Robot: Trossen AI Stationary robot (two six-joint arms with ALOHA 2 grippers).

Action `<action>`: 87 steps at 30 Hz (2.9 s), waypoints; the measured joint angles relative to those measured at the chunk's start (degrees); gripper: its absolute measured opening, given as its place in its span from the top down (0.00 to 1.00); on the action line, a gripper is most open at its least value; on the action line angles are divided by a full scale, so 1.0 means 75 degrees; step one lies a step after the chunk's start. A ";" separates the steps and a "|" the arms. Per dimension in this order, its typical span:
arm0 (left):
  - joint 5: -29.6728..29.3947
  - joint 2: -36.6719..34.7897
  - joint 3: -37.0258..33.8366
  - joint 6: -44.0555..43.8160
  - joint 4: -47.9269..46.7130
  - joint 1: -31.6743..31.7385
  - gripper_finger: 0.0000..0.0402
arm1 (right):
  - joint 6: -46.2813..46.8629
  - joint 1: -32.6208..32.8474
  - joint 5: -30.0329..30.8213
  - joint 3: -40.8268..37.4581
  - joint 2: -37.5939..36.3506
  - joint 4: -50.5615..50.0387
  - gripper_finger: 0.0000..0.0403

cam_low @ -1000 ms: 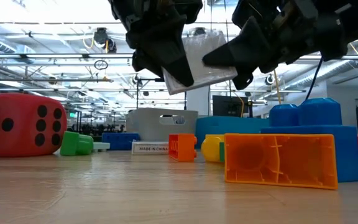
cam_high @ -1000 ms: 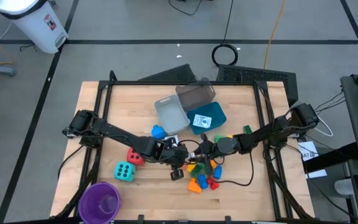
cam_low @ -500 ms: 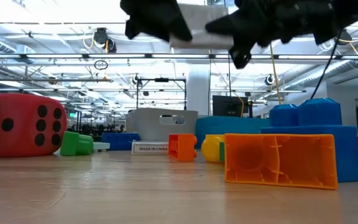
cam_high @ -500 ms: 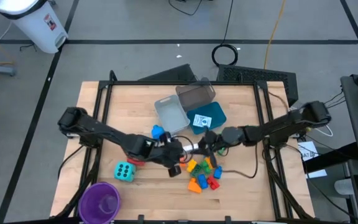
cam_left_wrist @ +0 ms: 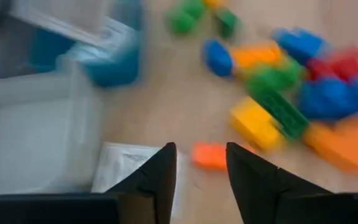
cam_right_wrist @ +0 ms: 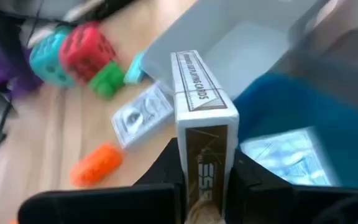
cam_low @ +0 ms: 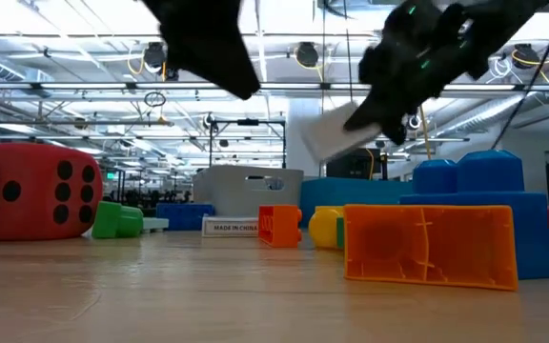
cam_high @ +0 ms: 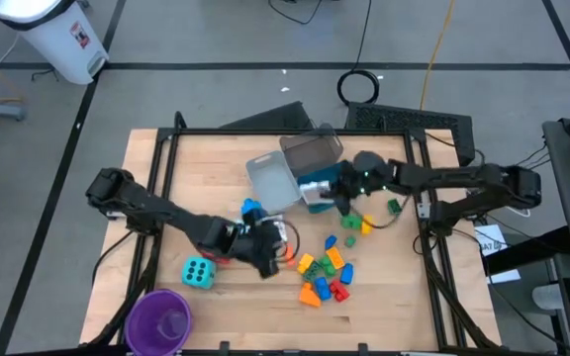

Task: Pick & Place Toys
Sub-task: Put the brown deck of cards into the blue bin, then put the black deck of cards into the blue bin

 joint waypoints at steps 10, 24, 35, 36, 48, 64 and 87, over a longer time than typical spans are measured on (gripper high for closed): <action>-0.0832 0.0006 0.0009 0.0013 -0.0137 0.0182 0.61 | -0.0377 -0.0570 0.0169 0.0061 -0.0208 -0.0517 0.93; -0.0760 0.0009 0.0015 0.0121 0.0301 0.0441 0.61 | -0.0854 -0.1568 0.0263 0.0067 0.1294 -0.0745 0.89; -0.0490 0.0009 0.0015 0.0107 0.0302 0.0450 0.61 | -0.1903 -0.1557 0.0266 0.0047 0.1069 -0.0473 0.66; -0.0411 0.0009 0.0015 0.0104 0.0314 0.0462 0.61 | -0.1998 -0.1556 0.0269 0.0049 0.1019 -0.0340 0.62; -0.0292 0.0151 0.0029 -0.0249 0.0467 0.0473 0.61 | -0.2200 -0.1352 0.0023 0.0050 -0.0402 -0.0110 0.35; 0.0302 0.1352 0.0028 0.0532 0.1279 0.0528 0.61 | -0.3001 -0.0504 0.1431 -0.0102 0.0662 -0.0804 0.89; 0.0726 0.1711 0.0017 -0.0383 0.0982 0.0477 0.63 | -0.2852 -0.0259 0.2854 -0.0102 0.0573 -0.0305 0.94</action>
